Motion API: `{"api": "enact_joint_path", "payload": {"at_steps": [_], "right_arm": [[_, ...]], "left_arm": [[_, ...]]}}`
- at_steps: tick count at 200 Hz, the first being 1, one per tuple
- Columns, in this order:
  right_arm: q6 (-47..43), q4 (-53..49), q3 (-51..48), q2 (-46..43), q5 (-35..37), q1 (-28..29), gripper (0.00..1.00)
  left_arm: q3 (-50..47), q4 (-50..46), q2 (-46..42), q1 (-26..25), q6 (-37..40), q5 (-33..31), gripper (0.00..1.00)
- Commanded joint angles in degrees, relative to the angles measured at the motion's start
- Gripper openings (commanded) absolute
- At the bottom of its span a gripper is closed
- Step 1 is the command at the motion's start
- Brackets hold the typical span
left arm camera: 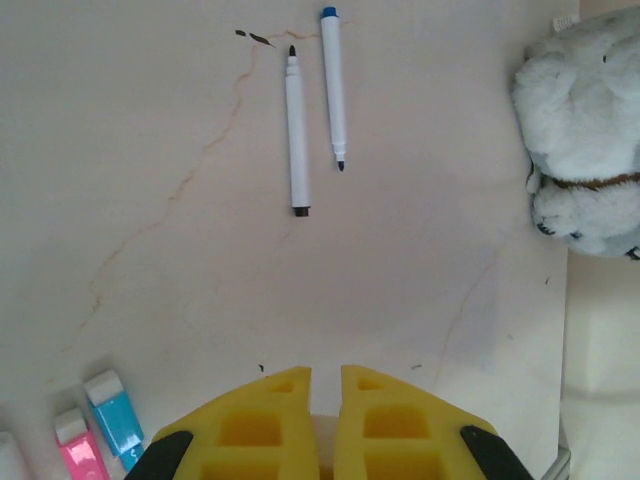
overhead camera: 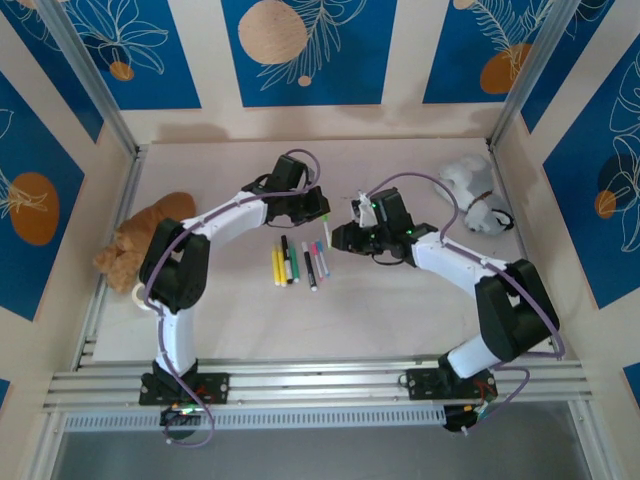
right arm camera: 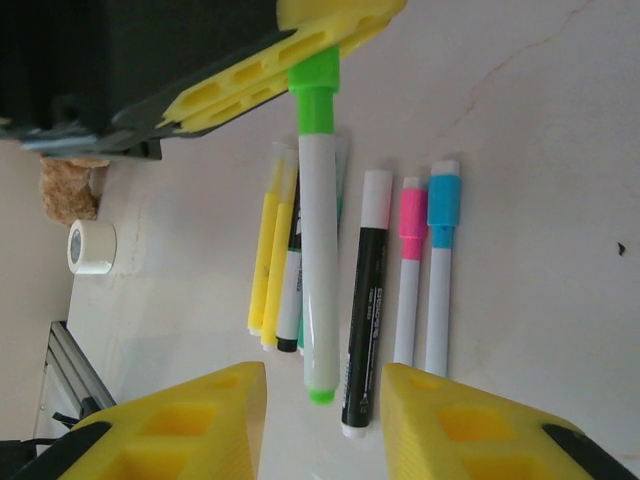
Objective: Open the pen caps
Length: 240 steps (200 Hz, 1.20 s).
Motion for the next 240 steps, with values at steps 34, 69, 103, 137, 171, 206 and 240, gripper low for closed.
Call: {"api": "enact_joint_path", "payload": {"at_steps": [34,69,103,137,171,206,240], "right_arm": [[0.0,2.7,4.4,4.7,-3.2,0.7,0.36],[0.6,2.6,6.1,7.7,-3.1,1.0,0.23],[1.4,3.4,5.7,8.9,-4.3,1.1,0.00],[1.8,3.4,4.9,9.1,-5.5,1.3,0.24],[1.6,3.7,5.4,9.7,-4.8,2.1,0.22],[1.8,3.3,5.2,9.5,-4.0,2.3,0.00],[2.6,2.5,1.6,6.6,-3.7,3.2,0.00]], "left_arm": [[-0.6,0.9,-1.8,-1.4,0.4,2.5,0.00],[-1.8,1.3,-2.2,-1.6,0.4,2.6,0.00],[-1.5,1.6,-1.9,-1.5,0.5,3.1,0.00],[-1.2,3.2,-1.8,-1.6,-0.6,4.5,0.00],[-1.2,2.6,-1.9,-1.7,-0.4,4.2,0.00],[-2.1,2.3,-2.3,-1.6,-0.1,3.5,0.00],[-1.9,1.4,-2.3,-0.4,0.1,-0.4,0.00]]}}
